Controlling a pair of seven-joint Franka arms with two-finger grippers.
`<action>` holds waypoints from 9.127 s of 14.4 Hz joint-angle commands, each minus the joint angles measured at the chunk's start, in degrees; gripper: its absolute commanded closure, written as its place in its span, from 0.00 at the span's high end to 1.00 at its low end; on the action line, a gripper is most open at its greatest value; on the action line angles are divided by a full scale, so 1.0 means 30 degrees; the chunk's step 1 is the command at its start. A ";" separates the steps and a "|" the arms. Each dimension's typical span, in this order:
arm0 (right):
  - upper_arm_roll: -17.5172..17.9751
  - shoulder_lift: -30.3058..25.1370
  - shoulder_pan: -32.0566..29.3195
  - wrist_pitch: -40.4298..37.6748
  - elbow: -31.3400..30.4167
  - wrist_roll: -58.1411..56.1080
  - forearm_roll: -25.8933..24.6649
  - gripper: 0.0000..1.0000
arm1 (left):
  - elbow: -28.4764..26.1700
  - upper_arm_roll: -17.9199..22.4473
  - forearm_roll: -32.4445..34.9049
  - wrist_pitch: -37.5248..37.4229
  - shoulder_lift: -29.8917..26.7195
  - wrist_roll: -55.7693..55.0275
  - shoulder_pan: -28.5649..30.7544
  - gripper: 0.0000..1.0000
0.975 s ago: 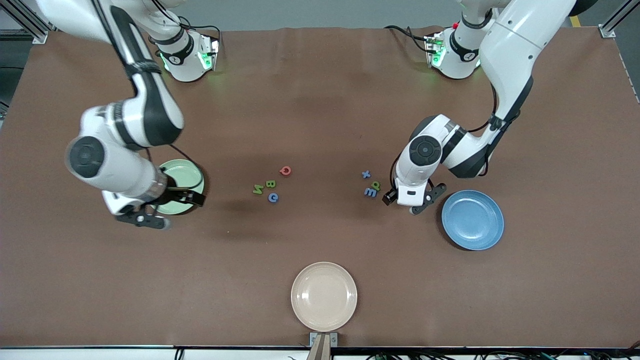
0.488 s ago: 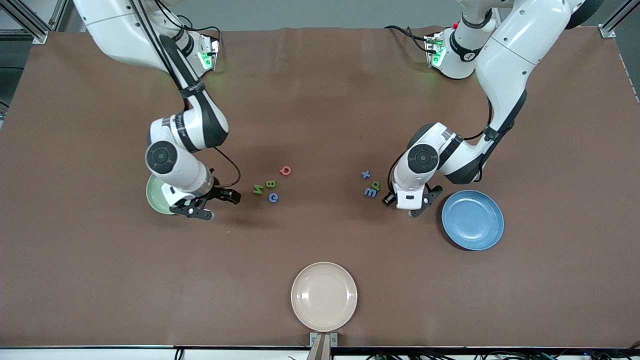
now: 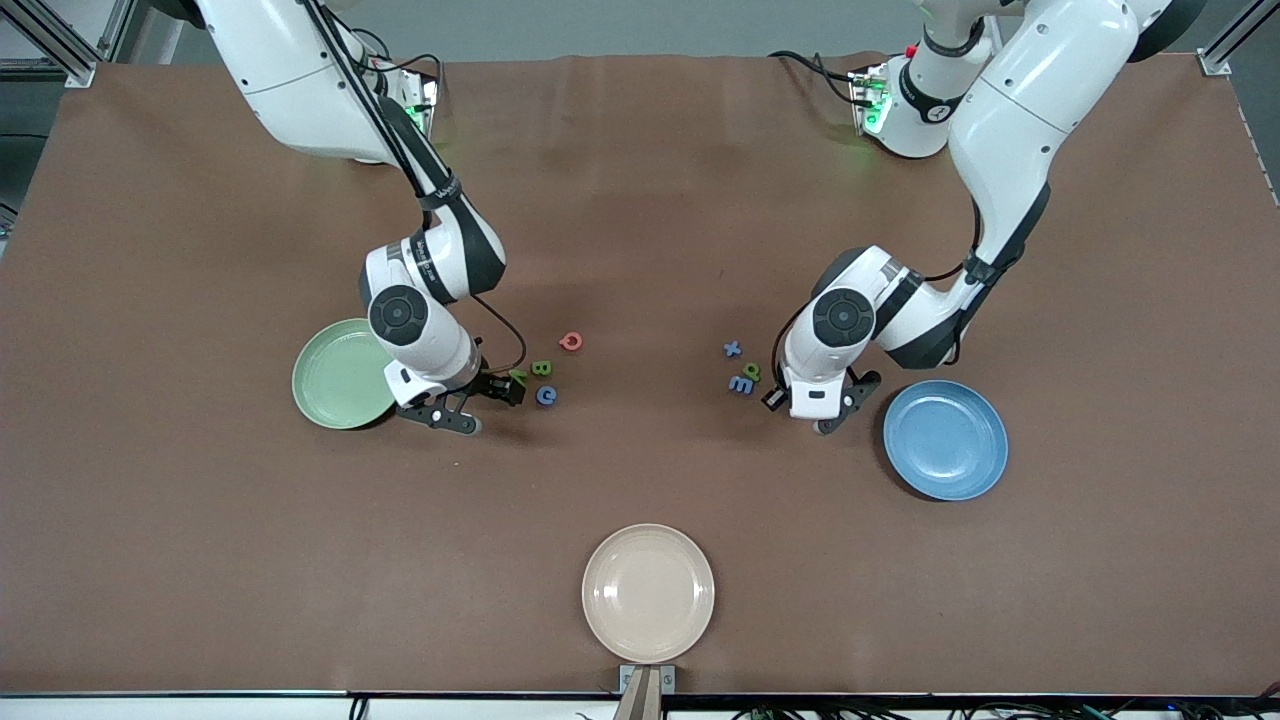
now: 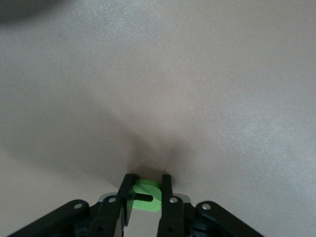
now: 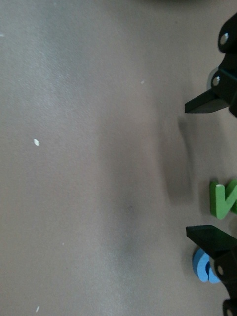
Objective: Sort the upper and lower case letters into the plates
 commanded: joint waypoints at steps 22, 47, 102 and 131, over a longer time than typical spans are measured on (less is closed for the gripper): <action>-0.0248 0.0353 0.1684 -0.0015 -0.0619 0.1748 -0.0029 0.62 | 0.0515 -0.0042 0.0367 -0.1144 -0.1367 0.8168 0.8045 1.00; -0.0277 -0.5301 -0.7601 0.0476 -0.6415 -1.3101 -0.0058 0.00 | 0.4324 -0.1599 0.0366 -0.2847 0.2287 -1.2190 -0.2469 0.81; -0.0072 0.2169 0.2563 -0.0455 0.3014 0.5556 -0.1611 0.65 | 0.3620 -0.0219 0.2007 -0.1732 0.2464 -1.4625 -0.2766 0.39; -0.0072 -0.5390 -0.5523 0.2414 -0.8293 -0.7305 -0.1640 0.00 | -0.1621 -0.1388 0.2798 -0.2377 -0.3746 -0.1152 0.6429 0.00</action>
